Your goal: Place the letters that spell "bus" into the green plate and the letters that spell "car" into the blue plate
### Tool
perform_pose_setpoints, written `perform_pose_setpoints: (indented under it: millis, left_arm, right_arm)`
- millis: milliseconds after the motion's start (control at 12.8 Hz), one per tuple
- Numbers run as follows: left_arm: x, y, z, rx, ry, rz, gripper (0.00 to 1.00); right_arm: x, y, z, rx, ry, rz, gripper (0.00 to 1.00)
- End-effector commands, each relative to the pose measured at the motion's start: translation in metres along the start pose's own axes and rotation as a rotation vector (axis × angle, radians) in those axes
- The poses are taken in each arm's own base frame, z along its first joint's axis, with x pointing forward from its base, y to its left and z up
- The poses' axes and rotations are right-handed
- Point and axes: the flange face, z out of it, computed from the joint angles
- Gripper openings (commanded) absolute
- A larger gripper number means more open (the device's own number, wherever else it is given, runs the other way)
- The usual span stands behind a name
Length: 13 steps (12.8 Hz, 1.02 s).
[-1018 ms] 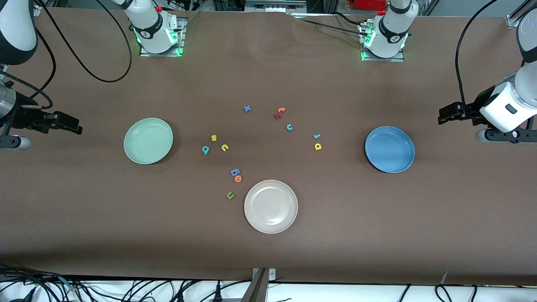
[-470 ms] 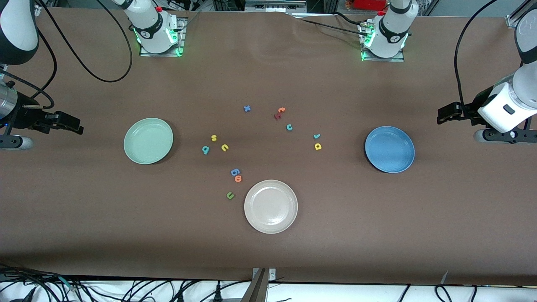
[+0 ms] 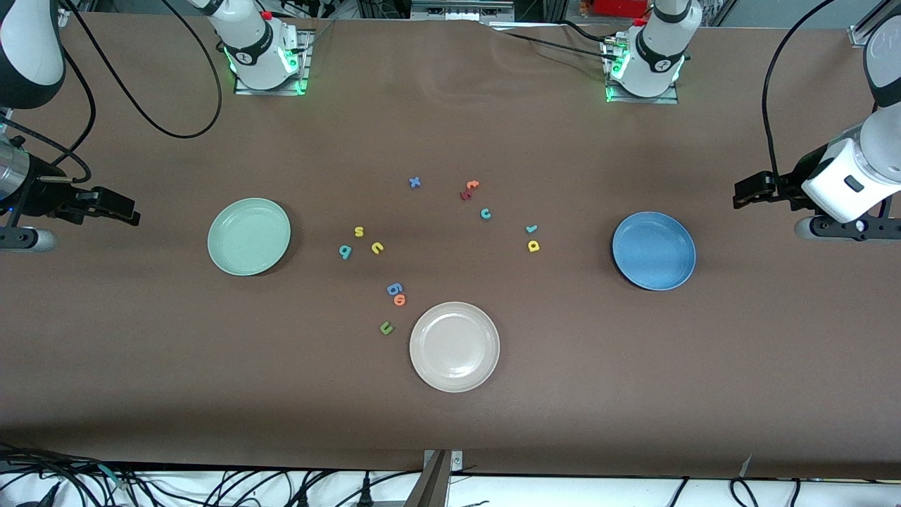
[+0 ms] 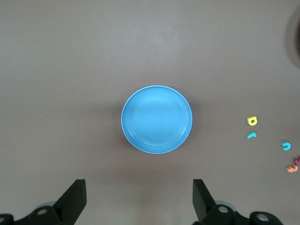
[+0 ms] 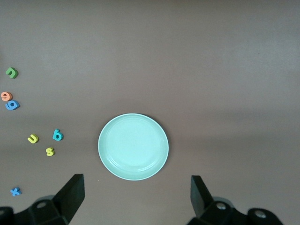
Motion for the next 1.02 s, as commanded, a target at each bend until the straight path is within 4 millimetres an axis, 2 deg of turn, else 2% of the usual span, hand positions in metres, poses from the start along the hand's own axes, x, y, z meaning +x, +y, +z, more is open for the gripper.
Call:
perform_pose_setpoints:
  millis: [0,78,235,470,626,783,940]
  left_arm:
    - [-0.004,0.0,-0.002,0.034,0.005,0.023,1.0]
    - [-0.004,0.0,-0.002,0.034,0.005,0.023,1.0]
    - [-0.004,0.0,-0.002,0.034,0.007,0.023,1.0]
    - [-0.004,0.0,-0.002,0.034,0.005,0.023,1.0]
    - [-0.004,0.0,-0.002,0.034,0.005,0.023,1.0]
    - [-0.004,0.0,-0.002,0.034,0.007,0.023,1.0]
    - [-0.004,0.0,-0.002,0.034,0.007,0.023,1.0]
  right_arm:
    - [0.001,-0.003,-0.004,0.005,0.007,0.012,1.0]
    - [0.001,-0.008,-0.003,0.009,0.006,0.006,0.99]
    - [0.004,-0.032,0.005,0.012,0.0,0.027,0.99]
    - [0.003,-0.097,0.019,0.001,-0.018,0.125,0.99]
    - [0.001,-0.144,0.037,-0.007,-0.033,0.239,0.99]
    - [-0.003,-0.175,0.065,-0.028,-0.074,0.22,0.99]
    - [-0.01,-0.185,0.109,-0.034,-0.103,0.207,0.99]
